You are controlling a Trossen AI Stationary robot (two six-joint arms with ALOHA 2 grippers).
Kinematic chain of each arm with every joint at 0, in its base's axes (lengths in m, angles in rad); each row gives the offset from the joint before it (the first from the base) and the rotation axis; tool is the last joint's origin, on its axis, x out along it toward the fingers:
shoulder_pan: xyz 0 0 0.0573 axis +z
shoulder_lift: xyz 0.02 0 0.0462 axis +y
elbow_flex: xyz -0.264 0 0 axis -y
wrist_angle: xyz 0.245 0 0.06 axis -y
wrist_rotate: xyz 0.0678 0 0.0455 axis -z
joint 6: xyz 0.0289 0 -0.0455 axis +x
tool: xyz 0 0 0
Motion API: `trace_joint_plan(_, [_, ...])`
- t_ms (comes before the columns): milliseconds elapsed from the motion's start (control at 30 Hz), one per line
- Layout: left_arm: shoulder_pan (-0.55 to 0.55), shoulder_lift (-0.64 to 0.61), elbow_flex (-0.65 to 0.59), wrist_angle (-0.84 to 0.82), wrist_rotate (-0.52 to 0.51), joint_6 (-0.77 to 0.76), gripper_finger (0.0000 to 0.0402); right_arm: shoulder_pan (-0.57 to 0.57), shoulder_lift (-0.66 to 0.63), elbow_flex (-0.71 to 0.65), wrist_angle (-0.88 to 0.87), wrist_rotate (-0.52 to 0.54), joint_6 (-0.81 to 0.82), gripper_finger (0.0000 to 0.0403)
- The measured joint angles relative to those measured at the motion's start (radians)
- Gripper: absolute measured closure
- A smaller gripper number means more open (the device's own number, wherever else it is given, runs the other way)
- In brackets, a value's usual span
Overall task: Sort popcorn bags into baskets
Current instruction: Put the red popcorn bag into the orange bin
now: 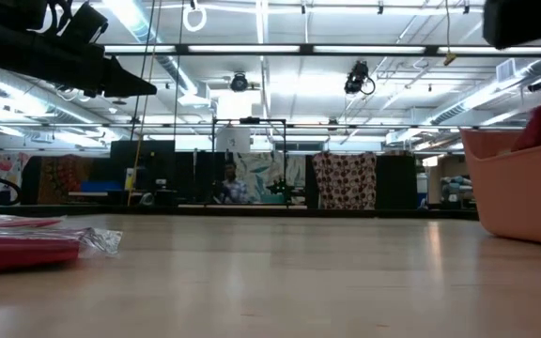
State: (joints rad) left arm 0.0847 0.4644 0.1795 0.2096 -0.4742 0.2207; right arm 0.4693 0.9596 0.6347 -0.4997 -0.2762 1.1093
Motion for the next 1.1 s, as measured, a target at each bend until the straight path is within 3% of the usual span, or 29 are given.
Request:
trace_joint_plan(200, [0.0,0.0,0.0,0.001,0.0,0.032,0.0334,0.078,-0.004,-0.014,0.04,-0.034,0.329,0.0373])
trace_joint_plan(600, [0.0,0.0,0.0,0.003,0.0,0.08,0.0334,0.131,-0.004,-0.014,0.049,0.016,0.541,0.0326])
trace_joint_plan(767, [0.0,0.0,0.0,0.015,0.0,0.102,0.0334,0.112,-0.005,-0.014,0.072,-0.134,0.648,0.0308])
trace_joint_plan(867, [0.0,0.0,0.0,0.019,0.0,0.103,0.0334,0.08,-0.003,-0.014,0.163,-0.093,0.62,0.0309])
trace_joint_plan(1100, [0.0,0.0,0.0,0.039,0.032,0.072,0.0334,-0.048,0.048,-0.014,0.299,0.039,0.332,0.0323])
